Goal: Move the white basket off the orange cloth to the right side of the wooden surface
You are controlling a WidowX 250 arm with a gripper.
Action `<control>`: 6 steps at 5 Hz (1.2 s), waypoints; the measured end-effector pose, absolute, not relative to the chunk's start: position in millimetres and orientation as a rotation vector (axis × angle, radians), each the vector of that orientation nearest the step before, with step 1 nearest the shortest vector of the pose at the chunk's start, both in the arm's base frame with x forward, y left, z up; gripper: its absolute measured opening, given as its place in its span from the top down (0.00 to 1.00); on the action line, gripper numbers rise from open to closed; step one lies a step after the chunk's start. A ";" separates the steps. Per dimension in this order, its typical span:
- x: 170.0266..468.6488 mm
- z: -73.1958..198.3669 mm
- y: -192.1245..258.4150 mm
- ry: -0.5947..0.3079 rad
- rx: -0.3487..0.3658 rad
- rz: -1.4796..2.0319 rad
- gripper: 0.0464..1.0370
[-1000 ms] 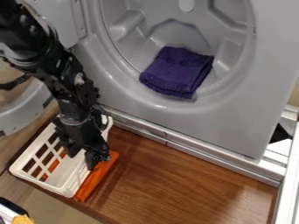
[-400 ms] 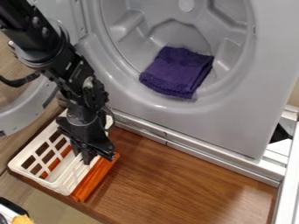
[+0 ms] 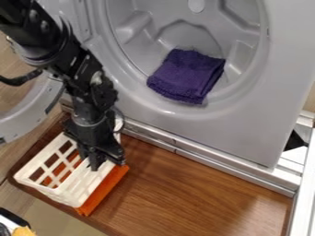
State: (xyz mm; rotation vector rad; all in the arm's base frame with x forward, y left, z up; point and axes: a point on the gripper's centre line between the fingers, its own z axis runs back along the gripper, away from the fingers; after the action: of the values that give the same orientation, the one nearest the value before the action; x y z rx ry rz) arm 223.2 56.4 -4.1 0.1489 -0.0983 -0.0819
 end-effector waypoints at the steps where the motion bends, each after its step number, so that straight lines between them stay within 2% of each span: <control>1: 226.0 16.8 34.1 -0.130 0.148 -0.134 0.95; 2: 226.3 43.3 5.7 -0.145 0.167 -0.212 0.95; 3: 230.4 49.0 -30.6 -0.172 0.151 -0.262 0.95; 6: 228.8 8.4 -123.4 -0.173 0.067 -0.347 0.95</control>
State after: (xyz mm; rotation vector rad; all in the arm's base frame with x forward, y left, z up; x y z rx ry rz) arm 228.8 -123.4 8.4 0.0668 -0.1730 -0.3469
